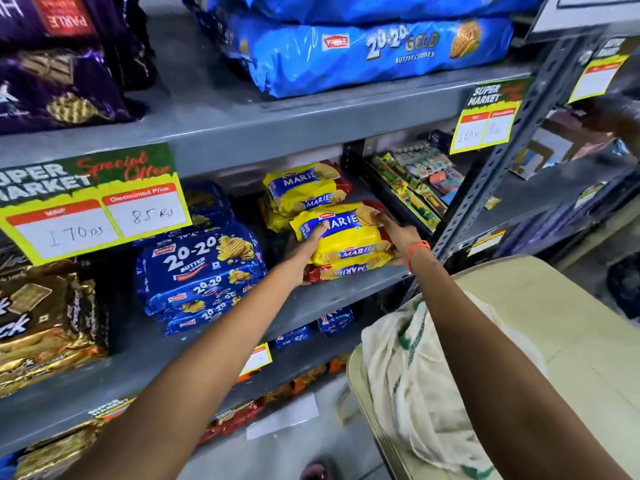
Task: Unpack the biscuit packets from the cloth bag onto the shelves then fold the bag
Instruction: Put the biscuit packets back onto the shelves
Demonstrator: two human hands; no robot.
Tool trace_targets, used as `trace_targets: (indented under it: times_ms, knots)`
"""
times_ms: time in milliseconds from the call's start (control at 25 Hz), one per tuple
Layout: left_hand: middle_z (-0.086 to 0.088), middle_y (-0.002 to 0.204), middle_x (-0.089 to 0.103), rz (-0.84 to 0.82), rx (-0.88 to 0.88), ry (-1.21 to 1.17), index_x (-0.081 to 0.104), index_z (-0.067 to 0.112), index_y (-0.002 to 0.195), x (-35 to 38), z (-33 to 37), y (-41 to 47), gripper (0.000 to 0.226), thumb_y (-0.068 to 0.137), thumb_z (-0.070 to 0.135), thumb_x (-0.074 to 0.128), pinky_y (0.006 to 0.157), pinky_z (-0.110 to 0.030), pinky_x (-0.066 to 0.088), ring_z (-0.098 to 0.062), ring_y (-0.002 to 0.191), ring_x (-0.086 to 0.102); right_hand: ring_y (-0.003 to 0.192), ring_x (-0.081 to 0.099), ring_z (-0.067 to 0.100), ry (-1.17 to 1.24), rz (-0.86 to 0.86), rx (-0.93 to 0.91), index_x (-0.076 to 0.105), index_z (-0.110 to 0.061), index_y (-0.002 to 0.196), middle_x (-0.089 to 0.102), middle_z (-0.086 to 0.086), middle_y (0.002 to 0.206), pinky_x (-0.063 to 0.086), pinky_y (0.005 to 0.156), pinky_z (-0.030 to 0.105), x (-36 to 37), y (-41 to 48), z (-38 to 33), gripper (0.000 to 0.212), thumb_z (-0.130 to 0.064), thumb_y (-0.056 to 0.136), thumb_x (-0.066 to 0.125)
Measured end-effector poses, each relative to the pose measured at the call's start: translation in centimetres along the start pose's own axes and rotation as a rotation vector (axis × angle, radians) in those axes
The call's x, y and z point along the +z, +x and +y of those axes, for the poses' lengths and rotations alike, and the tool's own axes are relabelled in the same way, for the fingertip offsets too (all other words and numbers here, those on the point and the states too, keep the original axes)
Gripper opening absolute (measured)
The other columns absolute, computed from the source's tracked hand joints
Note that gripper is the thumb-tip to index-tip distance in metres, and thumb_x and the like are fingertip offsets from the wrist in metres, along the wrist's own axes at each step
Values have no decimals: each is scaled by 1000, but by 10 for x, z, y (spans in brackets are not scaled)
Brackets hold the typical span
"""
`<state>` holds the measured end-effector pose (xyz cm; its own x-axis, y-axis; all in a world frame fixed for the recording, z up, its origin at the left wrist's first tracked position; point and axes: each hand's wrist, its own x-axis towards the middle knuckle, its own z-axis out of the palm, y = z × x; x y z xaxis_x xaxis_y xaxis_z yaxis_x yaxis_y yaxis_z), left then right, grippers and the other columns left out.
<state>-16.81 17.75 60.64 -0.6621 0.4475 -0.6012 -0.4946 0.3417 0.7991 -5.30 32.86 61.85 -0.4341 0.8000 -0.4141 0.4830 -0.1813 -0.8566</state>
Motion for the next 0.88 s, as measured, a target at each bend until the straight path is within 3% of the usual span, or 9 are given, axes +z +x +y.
trace_targets:
  times_ms: [80, 200, 400, 480, 560, 680, 720, 840, 880]
  knots:
    - [-2, 117, 67, 8, 30, -42, 54, 35, 121, -3, 0, -13, 83, 49, 71, 72, 86, -50, 56, -27, 100, 67, 84, 64, 31, 34, -31, 24, 52, -12, 81, 61, 12, 85, 56, 80, 52, 2, -3, -3, 49, -57, 70, 67]
    - [1, 116, 63, 86, 18, -105, 49, 33, 126, -2, -7, -22, 81, 57, 69, 71, 91, -48, 53, -26, 104, 63, 63, 58, 26, 60, -28, 4, 56, -8, 86, 58, 10, 69, 55, 75, 46, 12, -2, -10, 45, -48, 71, 71]
    - [-2, 124, 60, 171, 86, -149, 43, 32, 130, -2, -16, -16, 81, 61, 67, 70, 96, -48, 50, -28, 111, 59, 96, 66, 34, 110, 17, -42, 61, -8, 113, 68, 15, 109, 55, 87, 51, 28, 31, 8, 98, -73, 40, 64]
    - [-5, 131, 57, 172, 89, -127, 39, 32, 133, -3, -16, -15, 87, 61, 70, 68, 97, -48, 49, -30, 115, 57, 97, 67, 35, 102, 7, -40, 64, -7, 101, 70, 15, 101, 56, 86, 51, 25, 16, 7, 88, -75, 45, 63]
    - [-8, 141, 48, 197, 53, -144, 31, 26, 140, -2, -17, -16, 91, 66, 69, 64, 101, -47, 46, -33, 122, 52, 94, 67, 35, 66, -7, -61, 62, -11, 75, 69, 12, 84, 56, 85, 50, 19, -3, 4, 58, -68, 62, 63]
    - [-13, 150, 35, 277, -3, -112, 19, 13, 146, 6, -31, -29, 106, 68, 73, 57, 110, -49, 35, -35, 135, 37, 101, 60, 32, -13, 9, -120, 54, -12, 80, 60, 11, 92, 51, 93, 49, 5, -21, 15, 42, -54, 82, 56]
    - [-15, 148, 38, 300, -1, -109, 23, 9, 144, 12, -44, -33, 105, 68, 72, 57, 109, -49, 35, -36, 134, 39, 99, 59, 30, -31, 10, -125, 52, -12, 86, 57, 9, 94, 52, 89, 46, -3, -28, 24, 39, -51, 85, 54]
    - [-15, 134, 50, 334, -17, -153, 38, 10, 133, 35, -94, -53, 91, 67, 69, 60, 104, -49, 41, -34, 123, 49, 69, 55, 16, -28, -81, -44, 53, -18, 79, 55, 3, 80, 48, 52, 22, -39, -51, 67, 24, -40, 88, 56]
    - [-14, 126, 54, 326, -42, -179, 43, 10, 129, 43, -109, -57, 85, 67, 67, 60, 102, -49, 44, -32, 117, 53, 67, 54, 13, -54, -97, -13, 55, -18, 78, 56, 1, 78, 46, 51, 18, -52, -60, 83, 22, -38, 88, 56]
